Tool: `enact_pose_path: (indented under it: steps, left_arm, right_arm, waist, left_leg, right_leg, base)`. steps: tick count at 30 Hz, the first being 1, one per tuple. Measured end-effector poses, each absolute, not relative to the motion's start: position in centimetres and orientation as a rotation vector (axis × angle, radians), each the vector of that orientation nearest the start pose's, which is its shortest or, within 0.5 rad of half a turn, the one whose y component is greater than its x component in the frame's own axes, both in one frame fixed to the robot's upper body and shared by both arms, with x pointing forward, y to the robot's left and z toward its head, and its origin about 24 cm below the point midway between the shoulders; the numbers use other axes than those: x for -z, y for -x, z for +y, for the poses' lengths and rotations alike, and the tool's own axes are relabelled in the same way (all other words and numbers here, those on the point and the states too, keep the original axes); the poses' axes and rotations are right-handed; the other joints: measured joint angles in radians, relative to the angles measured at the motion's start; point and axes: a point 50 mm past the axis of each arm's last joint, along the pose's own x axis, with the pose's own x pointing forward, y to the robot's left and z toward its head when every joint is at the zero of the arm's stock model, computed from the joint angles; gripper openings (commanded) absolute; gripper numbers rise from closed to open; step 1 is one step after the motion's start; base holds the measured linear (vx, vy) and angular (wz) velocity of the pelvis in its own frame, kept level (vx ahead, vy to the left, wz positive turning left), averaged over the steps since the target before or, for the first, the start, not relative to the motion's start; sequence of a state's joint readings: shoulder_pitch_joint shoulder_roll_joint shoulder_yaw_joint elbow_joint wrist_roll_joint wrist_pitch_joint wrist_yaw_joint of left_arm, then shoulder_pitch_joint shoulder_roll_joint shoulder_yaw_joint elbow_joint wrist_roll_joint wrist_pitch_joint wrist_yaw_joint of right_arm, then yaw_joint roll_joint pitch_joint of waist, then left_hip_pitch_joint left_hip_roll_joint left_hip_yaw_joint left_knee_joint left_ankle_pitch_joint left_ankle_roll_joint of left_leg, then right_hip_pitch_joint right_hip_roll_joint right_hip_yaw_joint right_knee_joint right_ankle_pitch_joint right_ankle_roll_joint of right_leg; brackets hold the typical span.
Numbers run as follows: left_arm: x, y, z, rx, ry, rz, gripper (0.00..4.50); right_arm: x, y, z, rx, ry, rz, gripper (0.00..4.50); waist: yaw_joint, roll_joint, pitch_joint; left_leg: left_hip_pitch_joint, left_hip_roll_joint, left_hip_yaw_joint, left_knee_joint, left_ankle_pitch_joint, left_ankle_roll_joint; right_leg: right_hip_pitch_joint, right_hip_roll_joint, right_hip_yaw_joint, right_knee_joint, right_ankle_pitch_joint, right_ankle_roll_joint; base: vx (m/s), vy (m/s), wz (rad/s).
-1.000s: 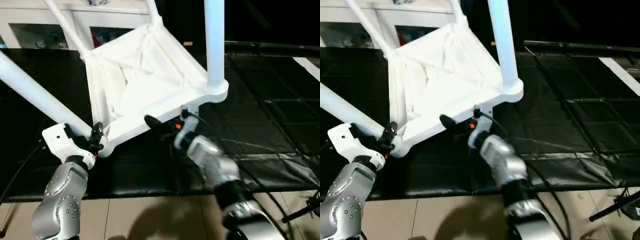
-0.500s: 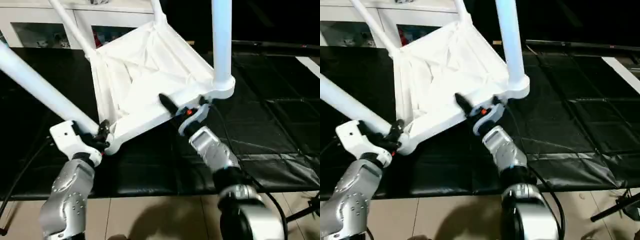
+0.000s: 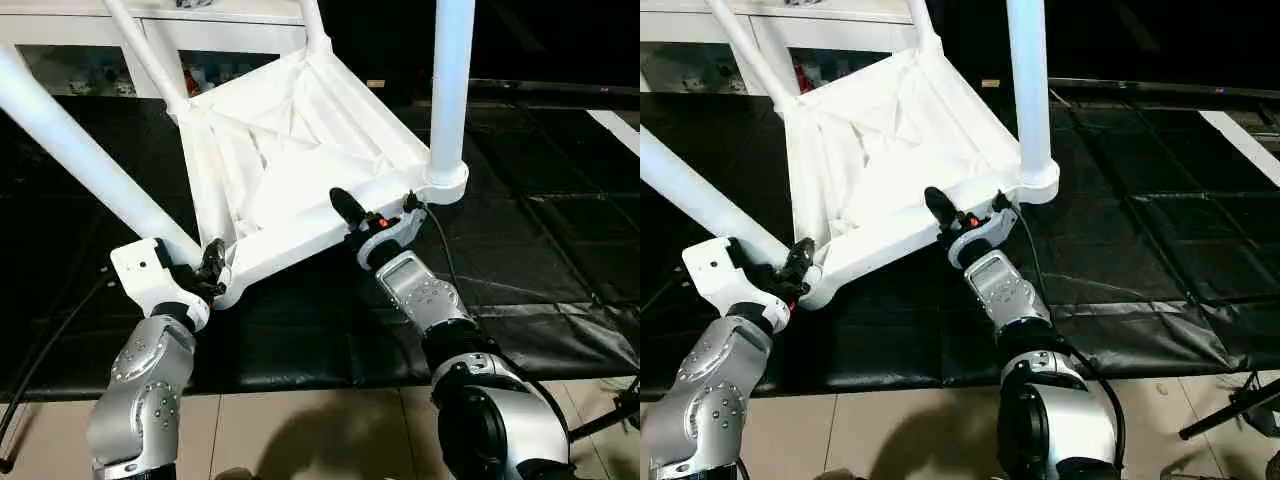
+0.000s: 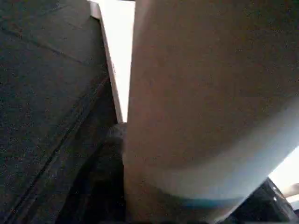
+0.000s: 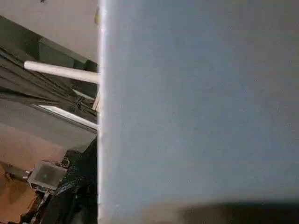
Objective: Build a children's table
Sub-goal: Flip table
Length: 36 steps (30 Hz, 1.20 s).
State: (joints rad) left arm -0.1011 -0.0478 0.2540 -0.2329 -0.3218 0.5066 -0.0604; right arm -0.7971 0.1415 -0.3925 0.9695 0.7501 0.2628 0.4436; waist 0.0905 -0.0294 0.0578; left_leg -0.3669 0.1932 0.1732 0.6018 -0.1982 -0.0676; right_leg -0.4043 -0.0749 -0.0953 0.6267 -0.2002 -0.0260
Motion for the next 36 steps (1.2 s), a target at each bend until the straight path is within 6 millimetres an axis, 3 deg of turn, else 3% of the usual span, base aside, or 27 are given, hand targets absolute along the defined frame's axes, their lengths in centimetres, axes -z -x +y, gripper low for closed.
enact_pose_path:
  steps: [6,14,15,18,20,23,28,36]
  left_arm:
    - [-7.3,-26.4,17.5,-0.017,0.37,0.131,2.13]
    - [-7.5,-26.5,17.1,-0.004,0.359,0.117,2.13]
    - [-7.4,-26.4,17.1,0.001,0.357,0.117,2.48]
    - [-7.5,-25.9,17.3,0.085,0.347,0.106,2.82]
    - [-7.2,-25.3,17.1,0.151,0.367,0.121,2.84]
    - [-6.4,-23.8,17.7,0.254,0.33,0.167,3.23]
    - [-5.6,-22.1,18.3,0.386,0.311,0.225,3.6]
    - [-7.1,-20.8,15.6,0.619,0.295,0.212,4.38]
  right_arm:
    - [-5.5,-36.3,-6.0,-0.453,-1.157,0.267,2.03]
    - [-6.0,-36.6,-6.1,-0.448,-1.164,0.25,1.97]
    - [-6.0,-36.6,-6.2,-0.447,-1.16,0.25,1.96]
    - [-6.2,-36.7,-6.3,-0.446,-1.146,0.24,1.96]
    - [-6.5,-36.9,-6.5,-0.433,-1.14,0.22,1.96]
    - [-7.4,-37.2,-7.2,-0.43,-1.101,0.181,1.96]
    - [-8.8,-37.6,-8.7,-0.444,-0.956,0.116,1.96]
    - [-10.3,-36.9,-12.3,-0.418,-0.82,0.02,1.96]
  waist:
    - [0.001,0.001,0.0]
    - [-0.001,0.001,0.0]
    - [-0.001,0.0,0.001]
    - [-0.003,0.0,0.001]
    - [-0.004,0.001,0.001]
    - [-0.008,0.003,0.002]
    - [0.002,0.007,0.005]
    - [0.014,0.006,0.005]
  left_leg:
    - [-0.001,0.0,0.0,0.0,0.0,0.001]
    - [-0.001,0.0,0.0,0.0,0.0,0.001]
    - [-0.001,0.0,0.0,0.0,0.001,0.001]
    - [-0.001,0.0,0.0,0.0,0.001,0.002]
    - [-0.002,0.0,0.001,0.0,0.001,0.003]
    - [-0.002,0.001,0.001,0.0,0.002,0.003]
    - [-0.004,0.001,0.001,0.001,0.002,0.002]
    - [-0.003,0.0,0.003,0.001,0.002,-0.002]
  right_leg:
    - [-0.001,0.0,0.0,0.0,0.0,0.0]
    - [-0.001,0.0,0.0,0.0,0.0,0.0]
    - [-0.001,0.0,0.0,0.0,0.0,0.0]
    - [-0.002,0.0,0.0,0.0,0.0,0.0]
    - [-0.003,0.0,0.0,0.0,0.0,0.0]
    - [-0.005,0.0,0.0,0.002,-0.001,-0.001]
    - [-0.006,0.0,0.0,0.003,-0.001,-0.001]
    - [-0.003,-0.001,0.001,0.004,-0.001,-0.001]
  base:
    - [0.0,0.0,0.0]
    - [0.0,0.0,0.0]
    - [0.0,0.0,0.0]
    - [0.0,0.0,0.0]
    - [0.0,0.0,0.0]
    - [0.0,0.0,0.0]
    - [0.0,0.0,0.0]
    - [0.0,0.0,0.0]
